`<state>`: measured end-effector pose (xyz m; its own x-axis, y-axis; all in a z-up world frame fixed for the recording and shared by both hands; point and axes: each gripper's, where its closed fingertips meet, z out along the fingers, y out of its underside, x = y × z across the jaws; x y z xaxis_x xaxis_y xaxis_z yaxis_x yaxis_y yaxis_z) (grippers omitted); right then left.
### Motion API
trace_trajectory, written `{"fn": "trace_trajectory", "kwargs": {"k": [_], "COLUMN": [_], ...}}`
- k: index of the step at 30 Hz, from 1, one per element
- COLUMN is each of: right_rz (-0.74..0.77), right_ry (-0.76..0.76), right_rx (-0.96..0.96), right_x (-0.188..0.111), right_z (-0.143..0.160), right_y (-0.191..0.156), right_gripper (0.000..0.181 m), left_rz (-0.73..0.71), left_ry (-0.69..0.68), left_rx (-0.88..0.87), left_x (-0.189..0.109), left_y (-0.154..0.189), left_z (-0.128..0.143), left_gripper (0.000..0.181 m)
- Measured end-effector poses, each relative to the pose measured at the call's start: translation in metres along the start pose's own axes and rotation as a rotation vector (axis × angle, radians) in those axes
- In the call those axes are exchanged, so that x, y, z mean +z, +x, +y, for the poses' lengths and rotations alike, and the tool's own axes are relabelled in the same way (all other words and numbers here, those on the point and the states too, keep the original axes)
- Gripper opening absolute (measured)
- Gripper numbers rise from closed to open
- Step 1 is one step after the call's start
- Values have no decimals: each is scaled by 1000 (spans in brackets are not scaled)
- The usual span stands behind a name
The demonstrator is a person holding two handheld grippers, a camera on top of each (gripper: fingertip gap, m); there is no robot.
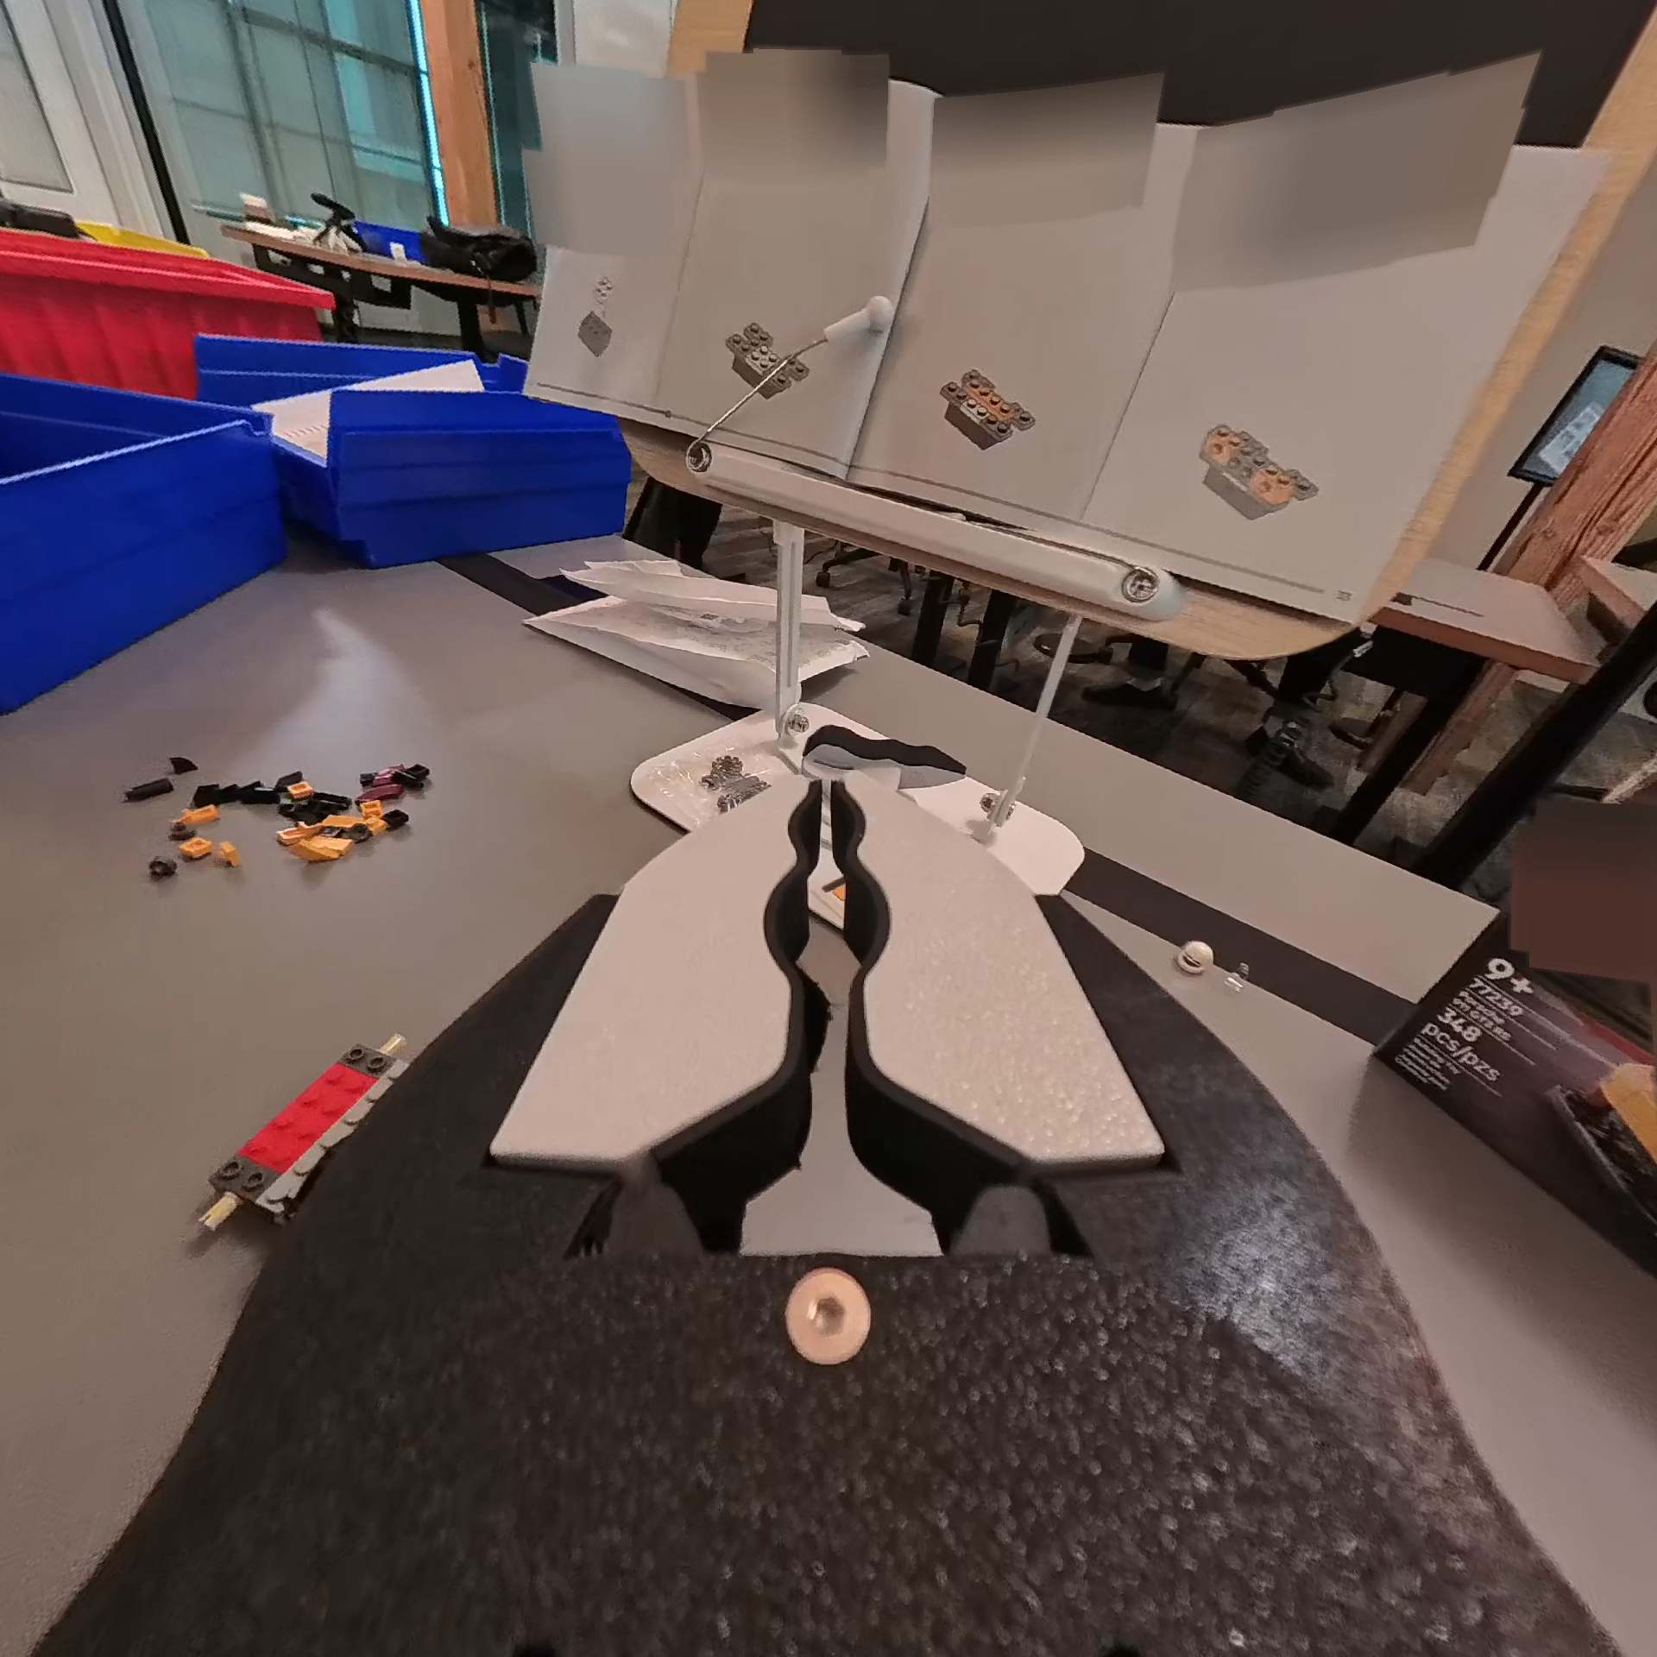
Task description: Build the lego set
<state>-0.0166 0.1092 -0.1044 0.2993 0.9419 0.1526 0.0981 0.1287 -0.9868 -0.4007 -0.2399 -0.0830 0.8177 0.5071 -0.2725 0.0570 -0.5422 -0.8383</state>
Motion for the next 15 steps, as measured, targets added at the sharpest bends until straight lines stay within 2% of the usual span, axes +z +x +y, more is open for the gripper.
{"fn": "trace_trajectory", "kwargs": {"k": [4, 7, 10, 15], "right_rz": [-10, -6, 1, 11], "right_ry": [-12, -15, -21, -41], "right_rx": [7, 8, 3, 2], "right_x": [2, 2, 2, 2], "right_z": [4, 4, 6, 12], "right_y": [-3, -3, -3, -2], "right_gripper": [2, 1, 1, 1], "left_rz": [-37, 74, 173, 115], "left_ry": [-256, -469, -609, -742], "left_rx": [-44, -63, -86, -79], "left_x": [14, 39, 62, 97], "left_y": [-61, -67, -63, -87], "left_z": [45, 79, 100, 115], "left_gripper": [0, 9, 21, 27]}}
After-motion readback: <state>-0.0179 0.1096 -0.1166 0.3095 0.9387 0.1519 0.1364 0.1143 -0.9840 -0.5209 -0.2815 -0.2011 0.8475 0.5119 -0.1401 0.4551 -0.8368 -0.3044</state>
